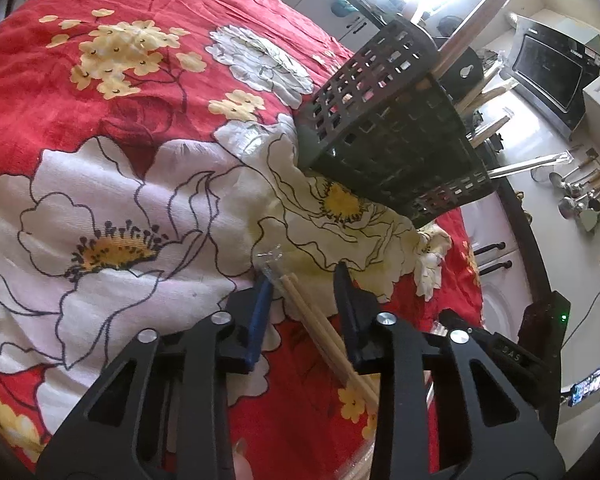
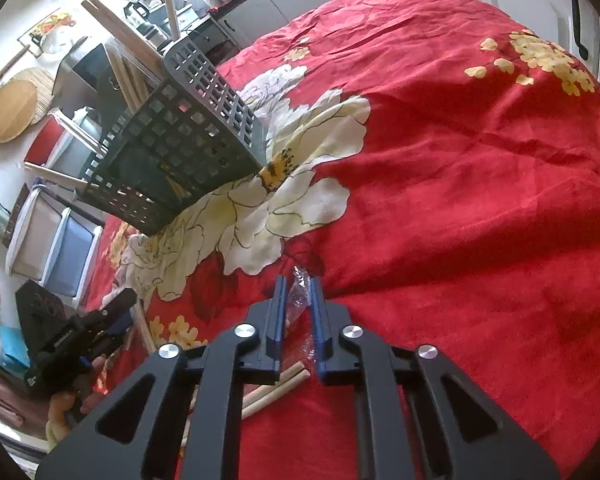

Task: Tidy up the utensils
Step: 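Close the left tool on a chopstick while the right tool grasps another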

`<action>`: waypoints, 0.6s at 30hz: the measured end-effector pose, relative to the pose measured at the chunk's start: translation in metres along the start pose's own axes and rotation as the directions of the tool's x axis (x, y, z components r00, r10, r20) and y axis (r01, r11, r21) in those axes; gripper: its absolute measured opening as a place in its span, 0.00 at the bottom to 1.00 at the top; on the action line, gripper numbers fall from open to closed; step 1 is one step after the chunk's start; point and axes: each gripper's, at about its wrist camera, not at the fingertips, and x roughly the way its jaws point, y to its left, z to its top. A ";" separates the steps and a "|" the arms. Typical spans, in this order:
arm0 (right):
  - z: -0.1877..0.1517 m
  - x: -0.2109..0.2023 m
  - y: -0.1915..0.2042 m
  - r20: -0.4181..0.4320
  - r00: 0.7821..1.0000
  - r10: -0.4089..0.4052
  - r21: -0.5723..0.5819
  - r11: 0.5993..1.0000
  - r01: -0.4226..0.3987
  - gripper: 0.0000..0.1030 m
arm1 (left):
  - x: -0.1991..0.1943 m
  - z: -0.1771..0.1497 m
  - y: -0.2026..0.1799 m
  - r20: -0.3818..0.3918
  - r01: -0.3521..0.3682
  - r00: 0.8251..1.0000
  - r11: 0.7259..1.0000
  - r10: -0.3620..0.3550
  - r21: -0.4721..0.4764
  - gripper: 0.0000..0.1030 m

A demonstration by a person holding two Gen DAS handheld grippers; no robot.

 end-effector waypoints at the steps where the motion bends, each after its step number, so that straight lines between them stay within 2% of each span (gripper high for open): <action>1: 0.000 0.000 0.001 0.003 1.000 0.005 -0.004 1.000 -0.005 0.08 | 0.000 0.001 0.002 0.000 -0.002 1.000 1.000 0.002 -0.002 0.21; 9: 0.006 -0.013 0.020 0.057 0.998 0.021 -0.071 0.997 -0.017 0.06 | 0.000 0.004 0.009 -0.002 -0.013 1.000 1.000 0.013 -0.009 0.08; 18: 0.008 -0.025 0.040 0.111 0.993 0.032 -0.153 0.988 -0.014 0.06 | -0.004 0.005 0.011 0.009 0.012 1.000 1.000 -0.012 -0.016 0.05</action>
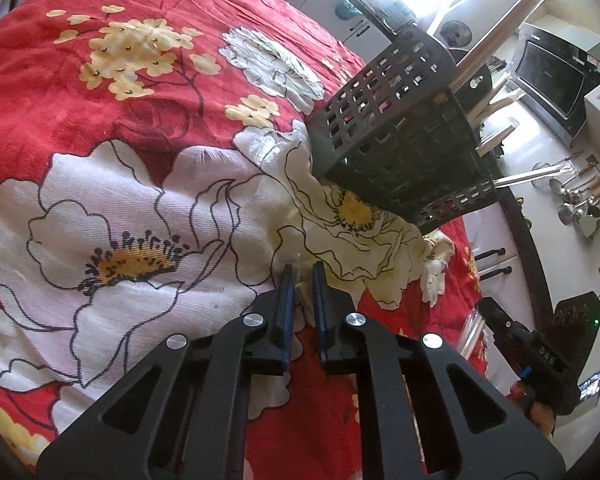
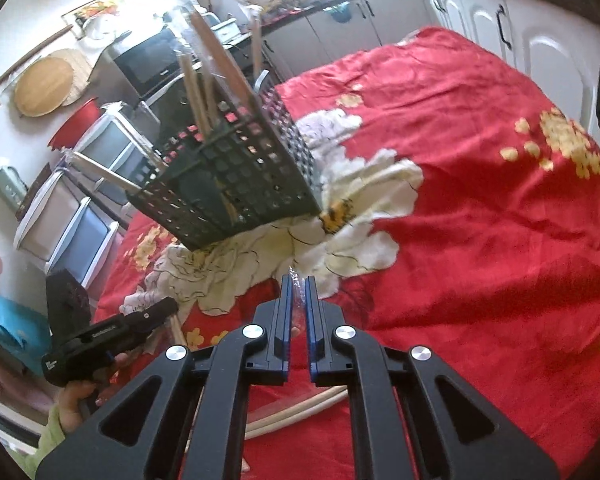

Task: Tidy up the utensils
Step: 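Close the left tool on a chopstick while the right tool grasps another, then lift both held chopsticks upright and carry them above the caddy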

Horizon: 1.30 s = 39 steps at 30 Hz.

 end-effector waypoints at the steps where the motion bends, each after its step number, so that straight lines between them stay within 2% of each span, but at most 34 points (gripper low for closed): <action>1: 0.001 0.000 0.000 0.002 1.000 0.000 -0.001 1.000 0.000 0.06 | -0.001 0.000 -0.001 0.004 0.001 1.000 1.000 -0.001 0.003 0.05; 6: 0.008 0.008 -0.003 -0.021 1.000 0.003 -0.021 1.000 -0.004 0.06 | -0.010 0.000 -0.002 0.022 0.009 1.000 1.000 -0.009 0.009 0.05; 13: 0.016 0.018 -0.020 -0.025 0.999 -0.035 -0.005 0.999 0.035 0.06 | -0.021 0.000 -0.010 0.046 0.019 0.999 0.999 -0.021 0.029 0.05; 17: 0.018 0.028 -0.030 -0.057 0.997 -0.052 -0.008 0.999 0.051 0.09 | -0.025 0.001 -0.017 0.057 0.026 0.998 0.999 -0.029 0.043 0.04; 26: 0.018 0.027 -0.050 -0.034 0.993 -0.115 -0.005 0.993 0.115 0.07 | -0.033 0.007 -0.030 0.091 0.038 0.995 0.997 -0.044 0.069 0.04; 32: 0.024 0.002 -0.038 0.049 0.997 -0.057 -0.036 0.998 0.059 0.03 | -0.047 0.013 -0.045 0.129 0.051 0.990 0.993 -0.065 0.106 0.03; 39: 0.039 -0.035 -0.005 0.148 0.988 0.031 -0.106 0.994 -0.016 0.03 | -0.064 0.021 -0.067 0.185 0.054 0.979 0.986 -0.083 0.160 0.03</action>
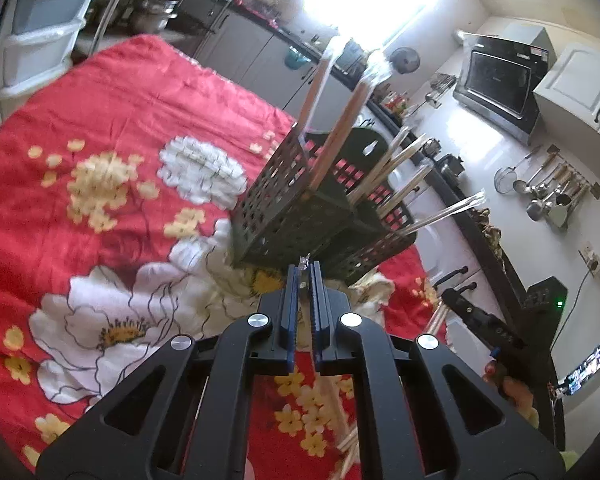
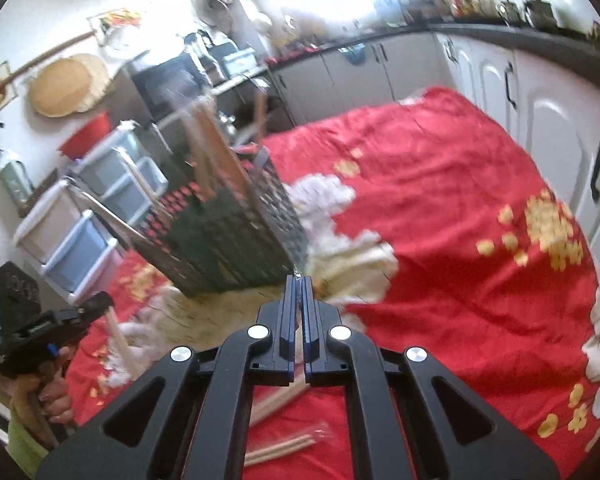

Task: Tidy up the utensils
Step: 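Lift both held chopsticks upright and carry them above the caddy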

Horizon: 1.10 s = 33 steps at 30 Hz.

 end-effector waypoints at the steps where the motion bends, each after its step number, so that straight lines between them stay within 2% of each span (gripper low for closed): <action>1: 0.003 -0.003 0.005 0.009 1.000 0.012 -0.008 1.000 -0.012 0.03 | -0.002 0.003 -0.004 0.009 0.003 1.000 1.000 -0.003 0.008 0.03; 9: 0.023 -0.025 0.051 0.056 0.994 0.091 -0.117 0.990 -0.084 0.02 | -0.018 0.019 -0.019 0.067 0.017 0.998 0.998 -0.021 0.055 0.02; 18: 0.030 -0.031 0.090 0.062 0.987 0.148 -0.208 0.969 -0.132 0.02 | -0.028 0.029 -0.039 0.101 0.036 0.994 0.993 -0.047 0.114 0.02; 33: 0.039 -0.037 0.114 0.091 0.977 0.193 -0.269 0.949 -0.163 0.02 | -0.035 0.041 -0.068 0.129 0.047 0.989 0.979 -0.074 0.200 0.02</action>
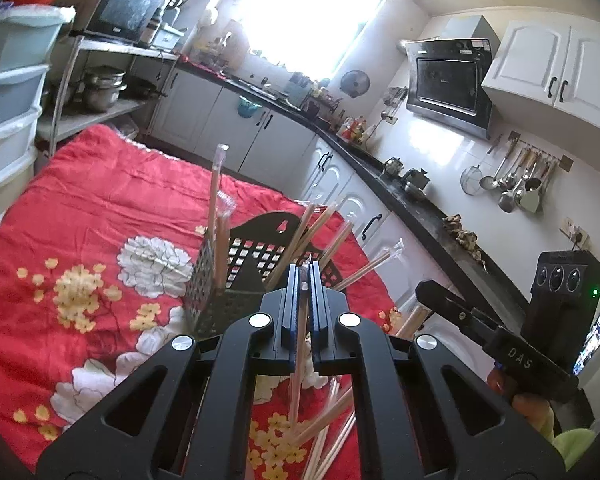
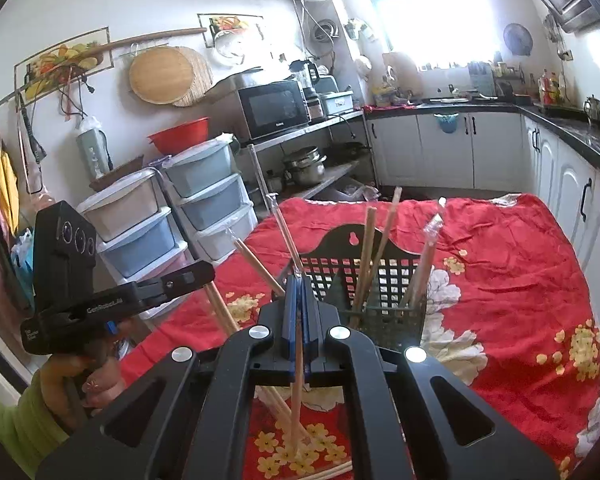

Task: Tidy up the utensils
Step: 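Lift both held chopsticks upright and carry them above the caddy, then lower both chopsticks into the caddy and open both tools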

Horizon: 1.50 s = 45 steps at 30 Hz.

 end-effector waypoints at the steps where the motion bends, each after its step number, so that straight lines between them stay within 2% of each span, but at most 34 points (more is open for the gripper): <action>1: 0.002 0.000 0.002 0.003 1.000 0.000 -0.003 1.000 0.000 0.02 | 0.000 0.002 -0.002 0.002 0.000 1.000 1.000 0.000 0.007 0.02; 10: 0.023 -0.006 0.006 0.050 0.999 -0.001 -0.031 1.000 0.003 0.02 | -0.003 0.023 -0.018 0.033 -0.002 0.999 0.998 0.000 0.061 0.02; 21: 0.057 -0.018 0.010 0.134 0.991 -0.009 -0.061 0.998 0.017 0.02 | -0.014 0.062 -0.039 0.124 -0.013 0.992 0.993 -0.001 0.114 0.02; 34: 0.109 -0.024 -0.003 0.253 0.965 -0.065 -0.071 0.994 0.085 0.02 | -0.021 0.119 -0.046 0.262 -0.120 0.962 0.982 0.079 0.144 0.02; 45: 0.123 0.000 -0.035 0.273 0.955 -0.119 -0.019 0.991 0.129 0.02 | -0.001 0.119 -0.029 0.307 -0.222 0.936 0.965 0.172 0.136 0.02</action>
